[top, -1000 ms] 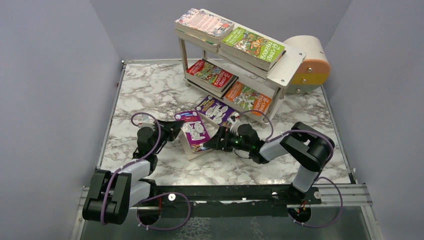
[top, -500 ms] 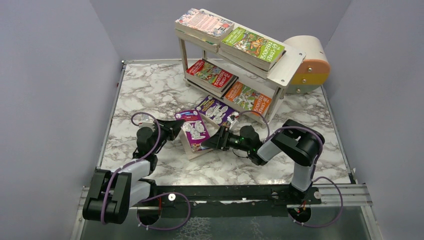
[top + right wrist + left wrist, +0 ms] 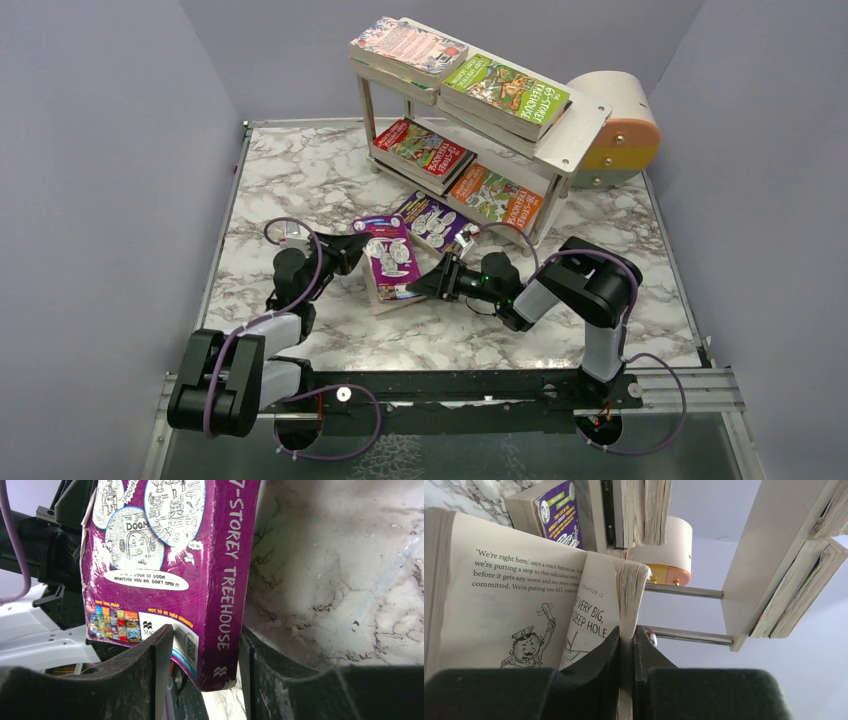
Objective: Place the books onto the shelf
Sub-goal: Pick up the book from the center of the board.
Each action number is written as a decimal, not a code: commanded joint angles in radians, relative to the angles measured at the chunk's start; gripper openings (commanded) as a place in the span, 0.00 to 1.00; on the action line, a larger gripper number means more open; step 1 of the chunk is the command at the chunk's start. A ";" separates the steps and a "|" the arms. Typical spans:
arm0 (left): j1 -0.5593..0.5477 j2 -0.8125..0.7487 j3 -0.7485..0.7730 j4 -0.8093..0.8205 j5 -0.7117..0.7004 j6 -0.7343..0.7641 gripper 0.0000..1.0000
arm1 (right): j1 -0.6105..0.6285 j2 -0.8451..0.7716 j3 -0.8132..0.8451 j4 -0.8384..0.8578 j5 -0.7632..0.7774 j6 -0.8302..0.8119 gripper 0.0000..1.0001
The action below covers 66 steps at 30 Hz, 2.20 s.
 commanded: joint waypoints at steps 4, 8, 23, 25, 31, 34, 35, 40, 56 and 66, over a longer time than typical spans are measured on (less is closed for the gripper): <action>-0.004 0.040 0.046 0.090 0.068 -0.003 0.00 | 0.006 0.009 -0.009 0.142 -0.046 0.017 0.34; -0.004 0.058 0.049 0.089 0.084 0.016 0.00 | 0.006 -0.001 -0.016 0.156 -0.044 0.018 0.20; 0.018 0.073 0.260 -0.390 0.082 0.463 0.99 | -0.001 -0.380 -0.089 -0.168 0.047 -0.064 0.06; 0.028 0.065 0.286 -0.462 0.067 0.502 0.99 | -0.016 -0.449 -0.080 -0.256 0.051 -0.080 0.05; 0.043 0.063 0.299 -0.481 0.114 0.530 0.99 | -0.076 -0.594 -0.031 -0.459 0.009 -0.111 0.04; 0.043 0.038 0.288 -0.437 0.138 0.526 0.99 | -0.099 -0.620 -0.010 -0.504 -0.031 -0.111 0.04; 0.043 0.025 0.284 -0.424 0.142 0.523 0.99 | -0.105 -0.625 -0.005 -0.512 -0.043 -0.107 0.03; 0.044 -0.045 0.270 -0.355 0.169 0.492 0.99 | -0.138 -0.623 0.026 -0.513 -0.127 -0.068 0.01; 0.044 -0.128 0.242 -0.272 0.249 0.469 0.99 | -0.167 -0.563 0.092 -0.329 -0.257 0.137 0.01; 0.043 -0.134 0.235 -0.218 0.265 0.433 0.99 | -0.169 -0.476 0.096 -0.116 -0.293 0.282 0.01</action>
